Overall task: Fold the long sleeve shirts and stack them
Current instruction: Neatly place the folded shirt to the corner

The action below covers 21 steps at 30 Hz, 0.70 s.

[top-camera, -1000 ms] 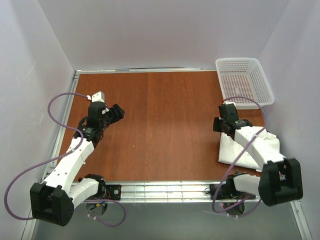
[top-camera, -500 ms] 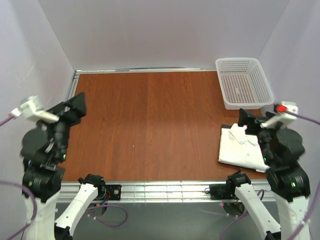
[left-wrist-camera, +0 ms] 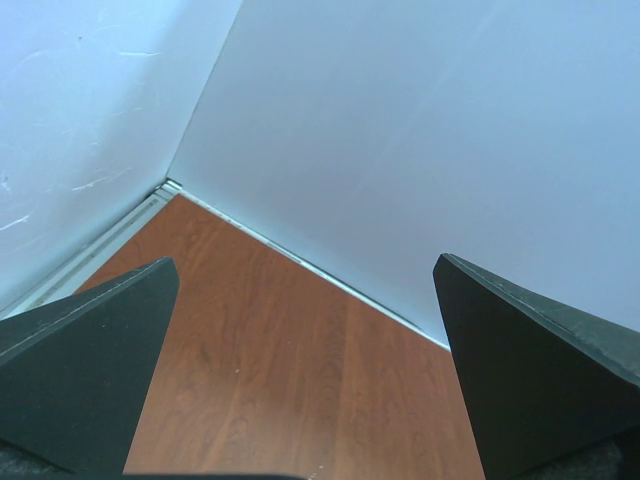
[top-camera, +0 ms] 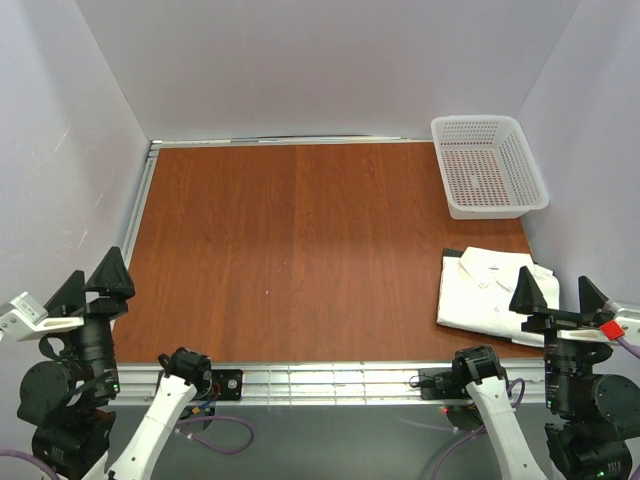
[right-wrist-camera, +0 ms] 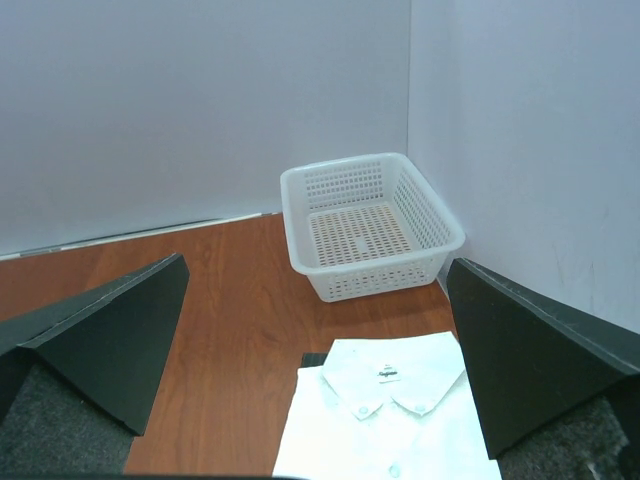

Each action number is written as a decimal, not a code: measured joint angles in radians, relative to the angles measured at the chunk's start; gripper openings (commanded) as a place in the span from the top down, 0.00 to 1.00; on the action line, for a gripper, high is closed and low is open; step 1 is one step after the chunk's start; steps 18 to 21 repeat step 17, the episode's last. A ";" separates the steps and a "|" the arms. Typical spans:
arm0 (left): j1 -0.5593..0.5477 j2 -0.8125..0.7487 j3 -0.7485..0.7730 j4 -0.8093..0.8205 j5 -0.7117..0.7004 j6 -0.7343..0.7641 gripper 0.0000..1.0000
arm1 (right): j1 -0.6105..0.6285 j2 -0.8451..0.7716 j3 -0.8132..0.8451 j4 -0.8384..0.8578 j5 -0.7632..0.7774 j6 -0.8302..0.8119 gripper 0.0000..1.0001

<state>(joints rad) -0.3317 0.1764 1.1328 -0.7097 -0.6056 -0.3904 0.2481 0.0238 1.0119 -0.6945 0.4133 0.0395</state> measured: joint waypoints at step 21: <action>-0.004 -0.011 -0.122 0.134 -0.050 0.053 0.02 | 0.000 -0.005 -0.053 0.013 0.000 -0.071 0.01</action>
